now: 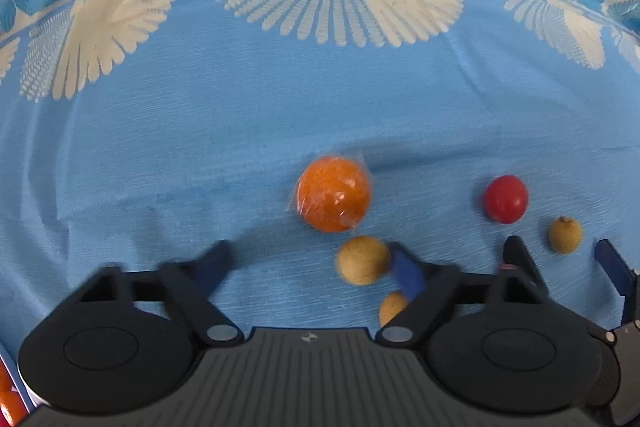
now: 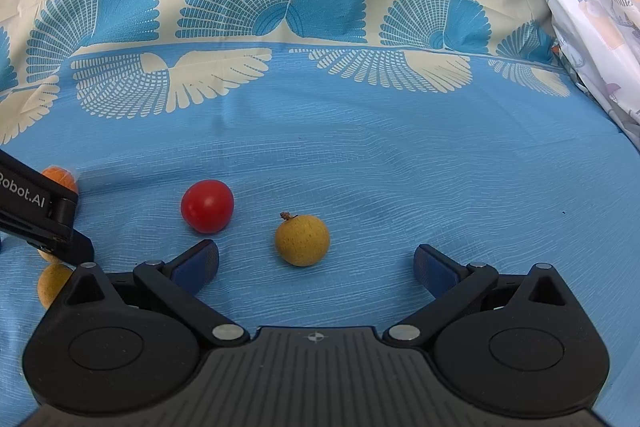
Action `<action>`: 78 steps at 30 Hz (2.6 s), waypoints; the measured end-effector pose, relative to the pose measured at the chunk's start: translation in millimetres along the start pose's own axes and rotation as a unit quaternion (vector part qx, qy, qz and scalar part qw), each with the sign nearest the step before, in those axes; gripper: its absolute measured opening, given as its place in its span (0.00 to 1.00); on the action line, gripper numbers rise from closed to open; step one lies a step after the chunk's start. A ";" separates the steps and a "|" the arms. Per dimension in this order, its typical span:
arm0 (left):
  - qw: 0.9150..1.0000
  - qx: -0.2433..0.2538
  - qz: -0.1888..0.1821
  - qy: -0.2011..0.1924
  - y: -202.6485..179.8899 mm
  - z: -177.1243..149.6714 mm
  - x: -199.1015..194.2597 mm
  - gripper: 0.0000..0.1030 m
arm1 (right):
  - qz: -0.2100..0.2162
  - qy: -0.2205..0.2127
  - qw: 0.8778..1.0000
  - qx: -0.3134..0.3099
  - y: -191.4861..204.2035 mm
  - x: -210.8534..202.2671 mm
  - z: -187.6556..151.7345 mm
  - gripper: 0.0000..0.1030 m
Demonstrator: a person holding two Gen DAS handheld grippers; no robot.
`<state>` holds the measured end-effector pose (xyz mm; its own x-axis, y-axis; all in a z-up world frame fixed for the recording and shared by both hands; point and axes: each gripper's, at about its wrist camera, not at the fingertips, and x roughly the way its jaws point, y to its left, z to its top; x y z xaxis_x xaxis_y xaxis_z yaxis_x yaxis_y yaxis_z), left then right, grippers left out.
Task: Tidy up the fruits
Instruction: 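Grasp a longan with the left tool while the right tool grasps another longan, then carry both held longans over the blue plate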
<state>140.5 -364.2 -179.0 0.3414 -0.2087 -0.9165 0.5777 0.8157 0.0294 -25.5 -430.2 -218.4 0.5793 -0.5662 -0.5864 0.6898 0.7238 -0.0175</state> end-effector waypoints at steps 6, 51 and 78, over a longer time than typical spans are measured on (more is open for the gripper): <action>1.000 0.017 -0.019 -0.012 -3.9 -2.2 -20.0 0.28 | 0.005 -0.013 1.000 -0.007 1.3 -10.5 7.4 0.27; 0.985 -0.136 0.058 -0.087 247.5 -319.4 -350.0 0.28 | 0.286 0.012 0.946 -0.153 161.5 -432.0 -60.2 0.27; 0.981 -0.170 0.057 -0.069 289.2 -284.0 -306.7 0.28 | 0.273 0.044 0.943 -0.188 209.7 -393.0 -49.0 0.27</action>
<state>-7.7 89.0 -2.8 0.5007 -0.1572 -0.8512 0.2574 0.9659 -0.0270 -129.8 -36.6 -31.3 0.7538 -0.0470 -0.6555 0.0878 0.9957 0.0296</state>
